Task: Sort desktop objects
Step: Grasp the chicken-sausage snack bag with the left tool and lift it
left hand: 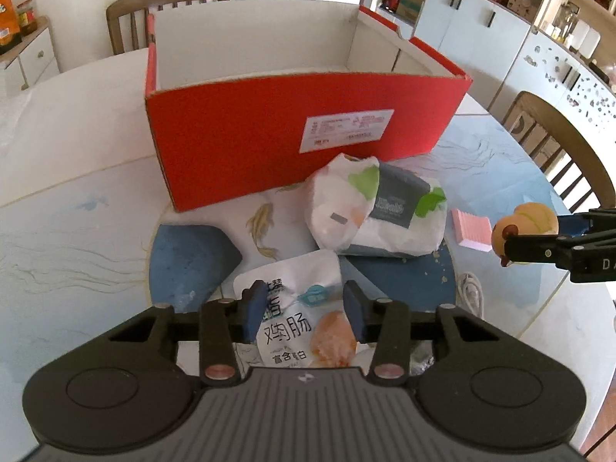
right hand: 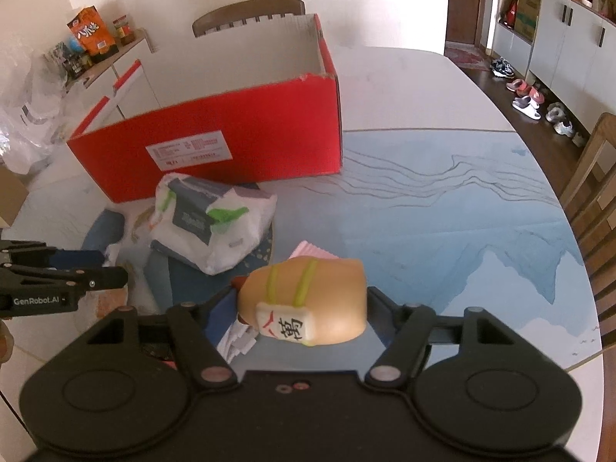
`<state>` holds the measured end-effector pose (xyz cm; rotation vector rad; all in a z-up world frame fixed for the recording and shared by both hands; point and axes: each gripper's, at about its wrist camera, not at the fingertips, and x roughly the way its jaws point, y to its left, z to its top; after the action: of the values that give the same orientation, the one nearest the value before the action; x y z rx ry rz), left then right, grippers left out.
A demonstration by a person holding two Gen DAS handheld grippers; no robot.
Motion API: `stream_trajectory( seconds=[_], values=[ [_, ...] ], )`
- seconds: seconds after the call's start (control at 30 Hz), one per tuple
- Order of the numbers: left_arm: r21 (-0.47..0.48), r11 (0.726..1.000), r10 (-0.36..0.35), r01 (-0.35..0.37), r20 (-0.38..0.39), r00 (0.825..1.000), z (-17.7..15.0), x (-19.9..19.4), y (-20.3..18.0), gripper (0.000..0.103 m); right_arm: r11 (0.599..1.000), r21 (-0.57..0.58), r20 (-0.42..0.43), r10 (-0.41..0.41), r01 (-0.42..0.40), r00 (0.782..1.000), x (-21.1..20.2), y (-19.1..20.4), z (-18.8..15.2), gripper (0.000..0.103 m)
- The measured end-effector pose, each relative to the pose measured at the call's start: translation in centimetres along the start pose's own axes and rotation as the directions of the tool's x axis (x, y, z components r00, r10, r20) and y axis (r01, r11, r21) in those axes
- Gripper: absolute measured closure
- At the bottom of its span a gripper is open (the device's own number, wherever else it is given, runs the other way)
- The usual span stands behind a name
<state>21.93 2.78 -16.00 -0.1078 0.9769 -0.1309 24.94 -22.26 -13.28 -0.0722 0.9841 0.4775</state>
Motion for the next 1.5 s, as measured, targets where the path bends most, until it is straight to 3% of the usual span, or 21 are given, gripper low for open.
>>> stream_trajectory(
  seconds=[0.57, 0.63, 0.7, 0.97, 1.23, 1.33, 1.5],
  values=[
    [-0.036, 0.998, -0.049, 0.048, -0.025, 0.998, -0.9, 0.2, 1.4, 0.062, 1.000, -0.009, 0.002, 0.009, -0.009, 1.000, -0.5, 0.7, 0.2, 0.032],
    [-0.061, 0.996, -0.060, 0.058, -0.027, 0.998, -1.1, 0.2, 1.7, 0.044, 1.000, -0.005, 0.001, 0.008, -0.008, 1.000, -0.5, 0.6, 0.2, 0.032],
    [-0.080, 0.995, -0.060, 0.059, -0.015, 0.998, -1.2, 0.1, 1.9, 0.034, 1.000, 0.001, -0.001, 0.010, -0.010, 1.000, -0.5, 0.4, 0.1, 0.032],
    [-0.073, 0.997, -0.026, 0.022, -0.052, 0.998, -1.0, 1.4, 1.4, 0.026, 1.000, 0.015, -0.010, 0.013, -0.013, 1.000, -0.2, 0.0, -0.2, 0.032],
    [0.016, 0.999, 0.049, -0.048, -0.050, 0.998, -0.5, 2.4, -0.4, 0.029, 1.000, 0.014, -0.016, 0.011, -0.011, 1.000, -0.1, -0.3, -0.4, 0.032],
    [0.036, 0.997, 0.064, -0.063, -0.035, 0.997, -0.6, 2.3, -0.6, 0.044, 1.000, 0.016, -0.017, 0.011, -0.011, 1.000, 0.0, -0.3, -0.4, 0.032],
    [0.024, 0.999, 0.032, -0.032, -0.005, 0.999, -0.7, 1.8, -0.3, 0.054, 1.000, 0.018, -0.015, 0.014, -0.014, 1.000, 0.0, -0.8, -0.4, 0.032]
  ],
)
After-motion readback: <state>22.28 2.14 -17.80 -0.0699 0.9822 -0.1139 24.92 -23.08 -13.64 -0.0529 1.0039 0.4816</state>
